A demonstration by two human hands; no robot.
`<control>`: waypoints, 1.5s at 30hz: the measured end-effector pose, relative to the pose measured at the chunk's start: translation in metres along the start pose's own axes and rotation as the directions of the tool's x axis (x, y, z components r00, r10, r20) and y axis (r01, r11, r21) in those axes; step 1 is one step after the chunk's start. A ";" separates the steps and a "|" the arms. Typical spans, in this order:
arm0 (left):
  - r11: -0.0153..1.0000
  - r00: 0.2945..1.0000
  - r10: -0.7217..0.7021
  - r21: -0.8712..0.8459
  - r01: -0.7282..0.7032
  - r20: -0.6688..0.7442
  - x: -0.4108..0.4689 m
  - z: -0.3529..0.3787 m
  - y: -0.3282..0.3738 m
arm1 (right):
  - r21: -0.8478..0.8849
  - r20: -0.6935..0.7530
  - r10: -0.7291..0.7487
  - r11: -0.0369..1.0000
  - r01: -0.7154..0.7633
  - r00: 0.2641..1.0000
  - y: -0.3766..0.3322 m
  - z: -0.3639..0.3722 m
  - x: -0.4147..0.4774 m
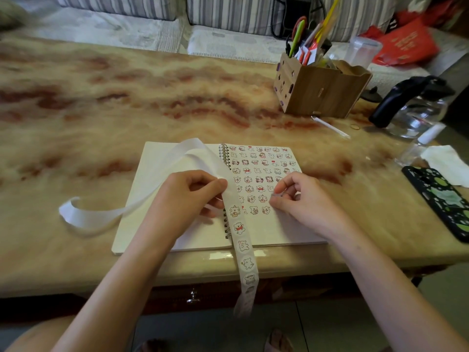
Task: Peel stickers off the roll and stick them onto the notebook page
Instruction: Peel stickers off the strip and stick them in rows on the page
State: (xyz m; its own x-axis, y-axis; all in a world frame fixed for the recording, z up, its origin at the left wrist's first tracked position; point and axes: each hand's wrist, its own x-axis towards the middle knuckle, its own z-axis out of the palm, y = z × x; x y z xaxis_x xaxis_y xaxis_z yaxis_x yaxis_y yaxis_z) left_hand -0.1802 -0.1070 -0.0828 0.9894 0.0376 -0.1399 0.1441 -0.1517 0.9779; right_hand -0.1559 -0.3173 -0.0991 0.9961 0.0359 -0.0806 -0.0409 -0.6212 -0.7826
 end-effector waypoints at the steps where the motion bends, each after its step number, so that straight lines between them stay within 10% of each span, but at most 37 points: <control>1: 1.000 1.000 0.010 -0.005 -0.010 0.001 -0.001 0.000 0.001 | 0.028 -0.018 -0.003 1.000 0.003 1.000 -0.002 -0.001 -0.001; 16: 0.983 0.992 0.113 -0.139 -0.119 -0.050 -0.004 0.003 0.009 | 0.442 0.082 -0.190 0.887 0.135 0.978 -0.048 0.016 -0.033; 45: 0.995 0.994 0.041 -0.097 -0.031 0.100 -0.007 0.004 0.010 | 0.195 -0.127 -0.300 0.927 0.320 0.945 -0.047 0.021 -0.037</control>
State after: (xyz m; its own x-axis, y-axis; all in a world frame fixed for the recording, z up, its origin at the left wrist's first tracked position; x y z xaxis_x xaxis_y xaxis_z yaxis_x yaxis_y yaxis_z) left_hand -0.1858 -0.1123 -0.0730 0.9911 -0.0675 -0.1148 0.1111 -0.0559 0.9922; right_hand -0.1920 -0.2731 -0.0727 0.9639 0.1206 0.2373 0.2660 -0.4113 -0.8718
